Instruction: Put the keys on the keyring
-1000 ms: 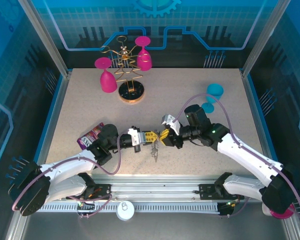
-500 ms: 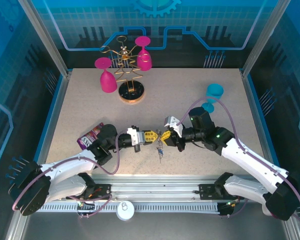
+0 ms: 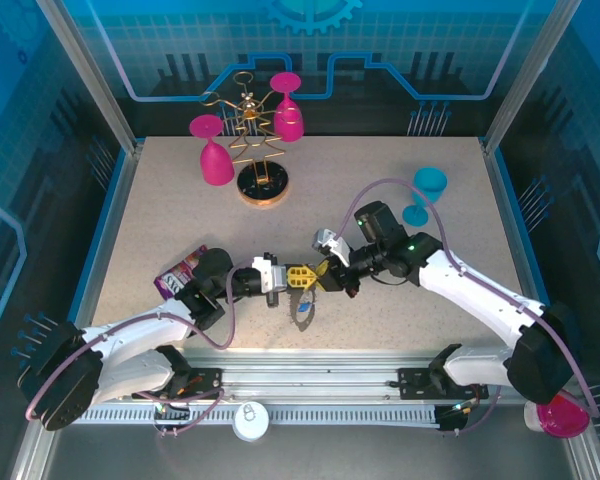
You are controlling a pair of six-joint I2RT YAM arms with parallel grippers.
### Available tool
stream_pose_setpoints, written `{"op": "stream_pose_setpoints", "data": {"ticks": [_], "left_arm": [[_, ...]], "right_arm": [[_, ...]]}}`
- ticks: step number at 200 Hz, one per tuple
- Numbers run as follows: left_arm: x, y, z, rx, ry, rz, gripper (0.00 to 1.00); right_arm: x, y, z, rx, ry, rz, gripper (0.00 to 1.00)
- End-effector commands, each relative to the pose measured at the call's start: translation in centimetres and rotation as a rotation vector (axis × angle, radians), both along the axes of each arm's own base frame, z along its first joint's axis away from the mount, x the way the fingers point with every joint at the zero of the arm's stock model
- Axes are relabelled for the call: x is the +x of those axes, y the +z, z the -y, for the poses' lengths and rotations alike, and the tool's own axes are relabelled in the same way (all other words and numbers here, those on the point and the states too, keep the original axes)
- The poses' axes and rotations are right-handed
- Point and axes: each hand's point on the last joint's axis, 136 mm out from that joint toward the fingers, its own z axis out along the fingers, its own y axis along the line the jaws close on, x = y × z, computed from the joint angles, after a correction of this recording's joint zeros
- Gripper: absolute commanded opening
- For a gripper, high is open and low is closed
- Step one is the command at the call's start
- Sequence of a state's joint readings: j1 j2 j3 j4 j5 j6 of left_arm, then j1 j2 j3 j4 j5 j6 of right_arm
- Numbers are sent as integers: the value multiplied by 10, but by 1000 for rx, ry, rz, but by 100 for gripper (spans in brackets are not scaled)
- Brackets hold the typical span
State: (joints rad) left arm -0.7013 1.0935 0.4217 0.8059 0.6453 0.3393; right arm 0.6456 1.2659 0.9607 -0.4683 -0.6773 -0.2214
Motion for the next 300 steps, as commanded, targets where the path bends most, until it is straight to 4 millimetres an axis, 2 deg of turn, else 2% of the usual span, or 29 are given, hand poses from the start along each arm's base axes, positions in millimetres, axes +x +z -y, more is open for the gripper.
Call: {"op": "stream_pose_setpoints", "data": {"ticks": [1,21,47,54,57,76,89,119,175,197,222,253,278,300], "left_arm": [[-10,0,3,9,-57,22,0],[-7,-6,2,36,-38,18,0],[-5,-6,2,34,-26,20,0],[-4,-4,2,27,-22,20,0],[-4,-4,2,25,-22,18,0],[-2,1,2,1,-18,3,0],[0,4,1,-17,-13,-15,0],[4,10,-1,-45,-6,-34,0],[7,11,-3,-57,9,-38,0],[11,15,-3,-71,29,-46,0],[13,17,-3,-88,30,-64,0],[11,18,-3,-91,20,-74,0],[8,19,-3,-90,3,-74,0],[4,19,-1,-84,-23,-86,0]], "right_arm": [[7,20,4,20,-28,49,0],[11,27,16,32,-82,101,0],[5,39,30,75,-114,177,0],[3,44,32,89,-120,206,7],[0,36,35,81,-121,200,9],[-3,29,41,91,-143,243,28],[-5,25,43,94,-154,280,30],[-17,18,37,134,-108,381,43],[-22,14,15,170,-71,376,45],[-20,18,9,193,-76,385,46],[-11,15,6,175,-113,417,42],[1,15,9,143,-172,447,15],[1,16,6,142,-154,445,2],[-3,17,1,132,-110,429,0]]}}
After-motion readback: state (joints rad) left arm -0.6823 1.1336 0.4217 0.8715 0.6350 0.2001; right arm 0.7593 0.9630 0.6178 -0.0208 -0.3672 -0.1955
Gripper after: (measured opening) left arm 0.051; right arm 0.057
